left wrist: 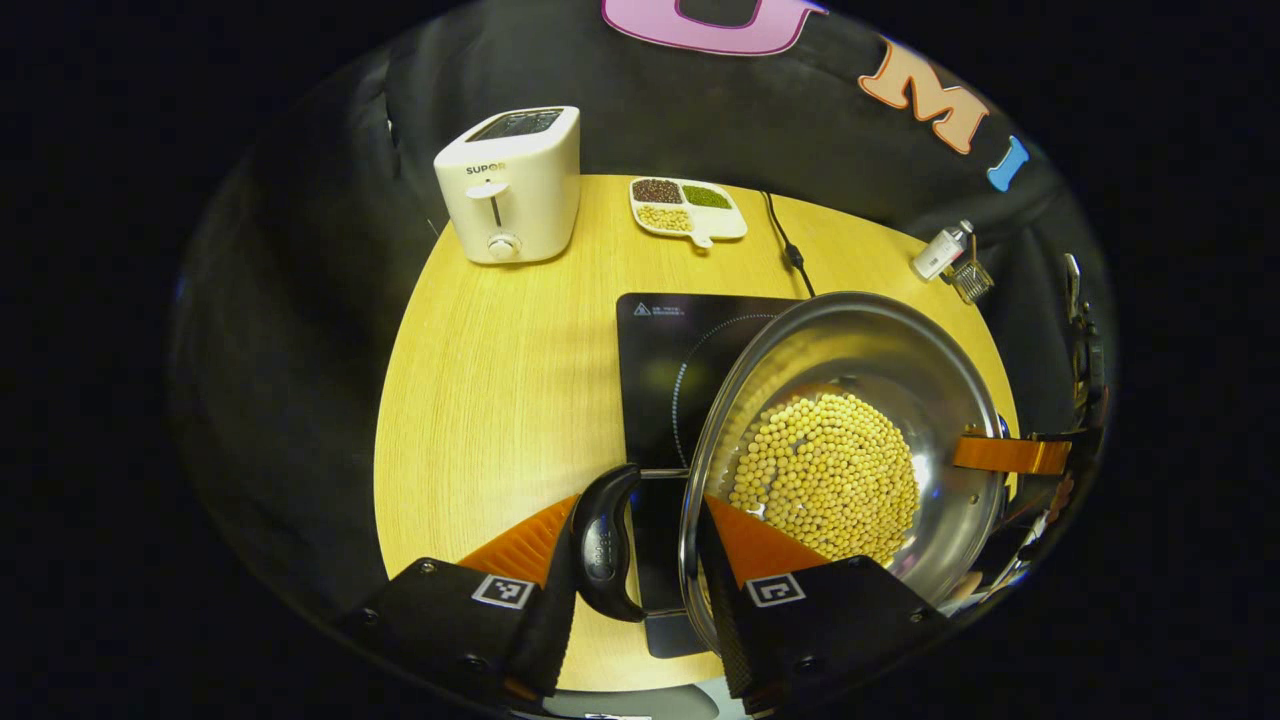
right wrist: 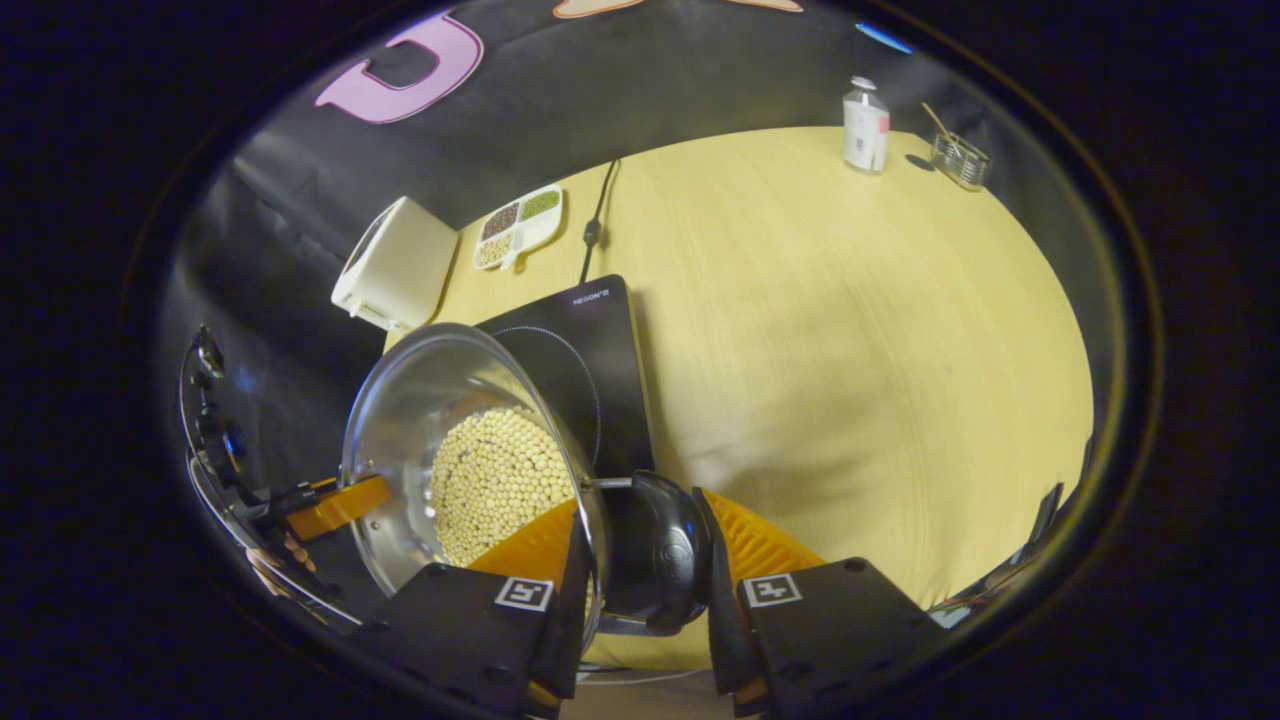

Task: First push the handle of the pot to place it horizontally, then grasp the pot with both hands and set it on the induction cooktop.

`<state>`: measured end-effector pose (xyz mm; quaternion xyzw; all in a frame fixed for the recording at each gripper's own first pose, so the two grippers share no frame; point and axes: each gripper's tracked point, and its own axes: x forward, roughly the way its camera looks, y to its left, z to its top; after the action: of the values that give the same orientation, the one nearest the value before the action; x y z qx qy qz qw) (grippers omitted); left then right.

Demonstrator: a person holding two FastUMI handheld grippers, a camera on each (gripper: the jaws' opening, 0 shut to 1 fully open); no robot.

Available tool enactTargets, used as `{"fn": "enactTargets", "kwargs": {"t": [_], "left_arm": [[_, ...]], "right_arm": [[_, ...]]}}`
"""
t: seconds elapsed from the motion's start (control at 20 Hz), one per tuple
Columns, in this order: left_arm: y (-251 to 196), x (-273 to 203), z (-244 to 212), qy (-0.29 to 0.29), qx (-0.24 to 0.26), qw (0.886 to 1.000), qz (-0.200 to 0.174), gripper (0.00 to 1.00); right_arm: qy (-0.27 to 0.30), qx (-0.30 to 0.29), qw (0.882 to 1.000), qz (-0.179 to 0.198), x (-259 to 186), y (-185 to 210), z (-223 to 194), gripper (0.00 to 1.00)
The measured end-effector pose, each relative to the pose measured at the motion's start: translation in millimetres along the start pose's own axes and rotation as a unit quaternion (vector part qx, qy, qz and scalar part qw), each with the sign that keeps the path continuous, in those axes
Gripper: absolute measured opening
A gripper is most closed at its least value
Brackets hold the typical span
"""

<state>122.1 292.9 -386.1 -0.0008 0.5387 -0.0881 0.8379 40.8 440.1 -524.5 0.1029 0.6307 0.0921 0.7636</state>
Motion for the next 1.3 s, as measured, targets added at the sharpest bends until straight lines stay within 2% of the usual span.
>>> {"fn": "enactTargets", "kwargs": {"t": [0.45, 1.0, 1.05, 1.1, 1.25, 1.3], "left_arm": [[5, 22, 21, -0.013, 0.001, 1.000, 0.009, 0.62], [7, 28, 31, -0.011, 0.013, 1.000, 0.022, 0.62], [7, 29, 30, -0.011, 0.011, 1.000, 0.021, 0.62], [7, 30, 30, -0.011, 0.011, 1.000, 0.020, 0.62], [7, 31, 28, -0.011, 0.009, 1.000, 0.018, 0.62], [7, 31, 29, -0.011, 0.010, 1.000, 0.018, 0.63]], "right_arm": [[-0.002, -0.006, 1.000, 0.008, 30, 3, 27, 0.54], [0.001, -0.006, 1.000, 0.016, 40, -1, 32, 0.54], [0.001, -0.008, 1.000, 0.017, 39, -1, 33, 0.54], [0.002, -0.010, 1.000, 0.018, 38, -1, 33, 0.48], [0.007, -0.012, 1.000, 0.025, 38, -1, 33, 0.48], [0.009, -0.013, 1.000, 0.027, 38, 0, 32, 0.54]]}}
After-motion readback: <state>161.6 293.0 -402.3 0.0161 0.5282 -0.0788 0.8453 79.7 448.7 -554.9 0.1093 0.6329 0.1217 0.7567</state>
